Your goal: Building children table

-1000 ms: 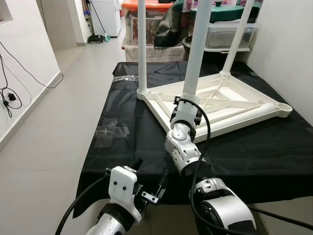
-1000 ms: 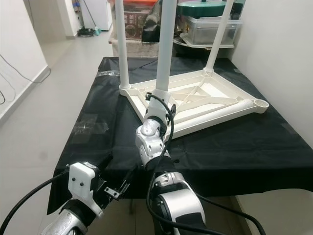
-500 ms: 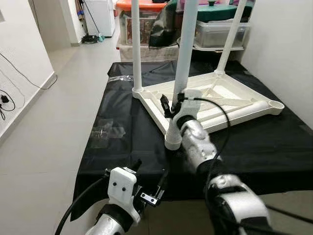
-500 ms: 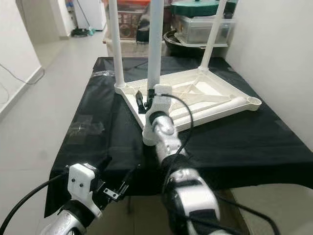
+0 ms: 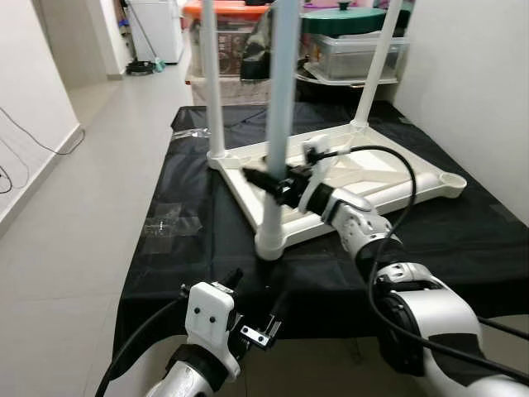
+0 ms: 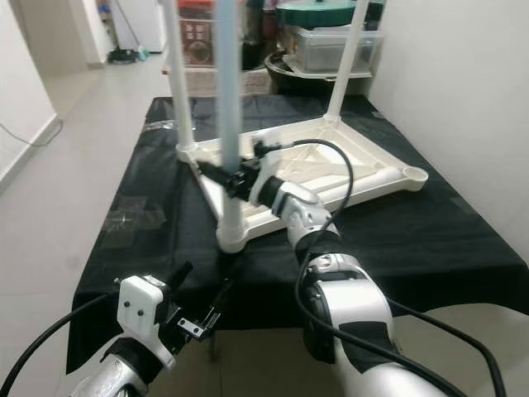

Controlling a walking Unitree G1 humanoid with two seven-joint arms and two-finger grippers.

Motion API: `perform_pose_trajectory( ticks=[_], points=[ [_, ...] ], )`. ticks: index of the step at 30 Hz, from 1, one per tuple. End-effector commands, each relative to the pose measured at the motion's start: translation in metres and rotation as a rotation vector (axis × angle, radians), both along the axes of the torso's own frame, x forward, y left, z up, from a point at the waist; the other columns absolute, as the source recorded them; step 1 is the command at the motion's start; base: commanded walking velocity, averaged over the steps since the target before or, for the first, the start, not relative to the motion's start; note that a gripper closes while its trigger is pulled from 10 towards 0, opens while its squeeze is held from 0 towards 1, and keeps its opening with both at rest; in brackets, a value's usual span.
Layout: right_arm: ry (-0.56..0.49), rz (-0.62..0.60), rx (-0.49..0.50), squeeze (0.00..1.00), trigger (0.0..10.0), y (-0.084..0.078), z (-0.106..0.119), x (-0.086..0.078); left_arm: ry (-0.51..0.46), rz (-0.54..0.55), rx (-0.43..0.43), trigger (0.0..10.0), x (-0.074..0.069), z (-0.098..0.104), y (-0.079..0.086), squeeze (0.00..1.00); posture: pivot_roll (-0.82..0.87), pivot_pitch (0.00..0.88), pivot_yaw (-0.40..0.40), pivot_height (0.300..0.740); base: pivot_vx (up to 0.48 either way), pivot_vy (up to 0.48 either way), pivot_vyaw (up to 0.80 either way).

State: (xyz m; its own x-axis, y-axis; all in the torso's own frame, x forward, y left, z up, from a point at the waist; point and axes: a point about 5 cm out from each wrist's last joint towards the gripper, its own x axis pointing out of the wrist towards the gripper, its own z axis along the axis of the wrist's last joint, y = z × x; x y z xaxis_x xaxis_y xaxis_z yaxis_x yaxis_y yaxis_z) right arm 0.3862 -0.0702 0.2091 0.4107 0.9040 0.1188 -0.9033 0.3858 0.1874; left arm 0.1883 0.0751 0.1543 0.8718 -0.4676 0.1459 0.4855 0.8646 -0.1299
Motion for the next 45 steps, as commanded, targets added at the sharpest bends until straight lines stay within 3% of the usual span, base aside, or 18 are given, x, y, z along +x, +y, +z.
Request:
perform_pose_trajectory(
  ticks=[1, 8, 9, 10, 17, 18, 20, 25, 26, 28, 32, 34, 37, 39, 41, 42, 44, 45],
  points=[
    [0.006, 0.117, -0.036, 0.0, 10.0, 0.015, 0.0, -0.005, 0.005, -0.016, -0.019, 10.0, -0.003, 0.003, -0.001, 0.0, 0.07, 0.0, -0.04, 0.74, 0.0, 0.0, 0.0],
    [0.001, 0.208, -0.029, 0.0, 10.0, 0.02, 0.005, -0.008, -0.007, -0.054, -0.056, 10.0, -0.005, 0.01, -0.005, 0.0, 0.07, 0.0, -0.042, 0.74, 0.0, 0.0, 0.0],
    [-0.006, 0.228, -0.032, 0.0, 9.2, 0.022, 0.005, -0.009, -0.012, -0.058, -0.058, 10.0, -0.006, 0.011, -0.007, 0.0, 0.07, 0.0, -0.042, 0.74, 0.0, 0.0, 0.0],
    [0.0, 0.22, -0.029, 0.0, 0.0, 0.023, 0.006, -0.009, -0.016, -0.058, -0.057, 10.0, -0.006, 0.012, -0.007, 0.0, 0.07, 0.0, -0.042, 0.74, 0.0, 0.0, 0.0],
    [-0.003, 0.103, -0.037, 0.0, 0.0, 0.018, 0.002, -0.004, -0.039, -0.024, -0.048, 10.0, -0.002, 0.015, -0.004, 0.0, 0.06, 0.0, -0.04, 0.74, 0.0, 0.0, 0.0],
    [-0.01, -0.128, -0.089, 0.0, 0.0, 0.007, -0.006, 0.005, -0.072, 0.061, -0.031, 10.0, 0.004, 0.02, 0.005, 0.0, 0.05, 0.0, -0.036, 0.74, 0.0, 0.0, 0.0],
    [-0.004, -0.213, -0.105, 0.0, 0.0, 0.002, -0.009, 0.008, -0.082, 0.09, -0.027, 10.0, 0.006, 0.021, 0.008, 0.0, 0.05, 0.0, -0.036, 0.74, 0.0, 0.0, 0.0],
    [0.045, -0.688, -0.205, 0.0, 0.0, -0.031, -0.028, 0.019, -0.102, 0.238, 0.012, 10.0, 0.01, 0.025, 0.025, 0.0, 0.05, 0.0, -0.034, 0.74, 0.0, 0.0, 0.0],
    [0.045, -0.688, -0.205, 0.0, 0.0, -0.031, -0.028, 0.019, -0.102, 0.238, 0.012, 10.0, 0.01, 0.025, 0.025, 0.0, 0.05, 0.0, -0.034, 0.74, 0.0, 0.0, 0.0],
    [0.098, -0.974, -0.256, 0.0, 0.0, -0.053, -0.038, 0.021, -0.092, 0.298, 0.023, 10.0, 0.01, 0.024, 0.033, 0.0, 0.04, 0.0, -0.027, 0.74, 0.0, 0.0, 0.0],
    [0.117, -1.087, -0.275, 0.0, 0.0, -0.063, -0.042, 0.02, -0.092, 0.318, 0.032, 10.0, 0.011, 0.023, 0.035, 0.0, 0.04, 0.0, -0.027, 0.74, 0.0, 0.0, 0.0],
    [0.207, -1.384, -0.217, 0.0, 0.0, -0.079, -0.051, 0.013, -0.08, 0.361, 0.047, 10.0, 0.012, 0.02, 0.04, 0.0, 0.04, 0.0, -0.019, 0.74, 0.0, 0.0, 0.0],
    [0.262, -1.508, -0.163, 0.0, 0.0, -0.075, -0.056, 0.007, -0.073, 0.373, 0.052, 10.0, 0.014, 0.018, 0.041, 0.0, 0.04, 0.0, -0.019, 0.74, 0.0, 0.0, 0.0],
    [0.287, -1.511, -0.131, 0.0, 0.0, -0.056, -0.054, 0.006, -0.066, 0.366, 0.041, 10.0, 0.014, 0.018, 0.04, 0.0, 0.04, 0.0, -0.019, 0.74, 0.0, 0.0, 0.0],
    [0.287, -1.511, -0.131, 0.0, 0.0, -0.056, -0.054, 0.006, -0.066, 0.366, 0.041, 10.0, 0.014, 0.018, 0.04, 0.0, 0.04, 0.0, -0.019, 0.74, 0.0, 0.0, 0.0],
    [0.232, -1.45, -0.104, 0.0, 6.2, -0.037, -0.044, 0.007, -0.073, 0.356, 0.044, 10.0, 0.015, 0.019, 0.036, 0.0, 0.0, 0.001, -0.038, 0.74, 0.0, 0.0, 0.0],
    [0.186, -1.408, -0.088, 0.0, 6.2, -0.029, -0.037, 0.009, -0.079, 0.348, 0.047, 10.0, 0.016, 0.021, 0.033, 0.0, 0.0, 0.001, -0.038, 0.74, 0.0, 0.0, 0.0],
    [0.148, -1.368, -0.072, 0.0, 10.0, -0.026, -0.033, 0.009, -0.076, 0.343, 0.043, 10.0, 0.015, 0.02, 0.032, 0.0, -0.01, 0.003, -0.033, 0.74, 0.0, 0.0, 0.0]
  ],
)
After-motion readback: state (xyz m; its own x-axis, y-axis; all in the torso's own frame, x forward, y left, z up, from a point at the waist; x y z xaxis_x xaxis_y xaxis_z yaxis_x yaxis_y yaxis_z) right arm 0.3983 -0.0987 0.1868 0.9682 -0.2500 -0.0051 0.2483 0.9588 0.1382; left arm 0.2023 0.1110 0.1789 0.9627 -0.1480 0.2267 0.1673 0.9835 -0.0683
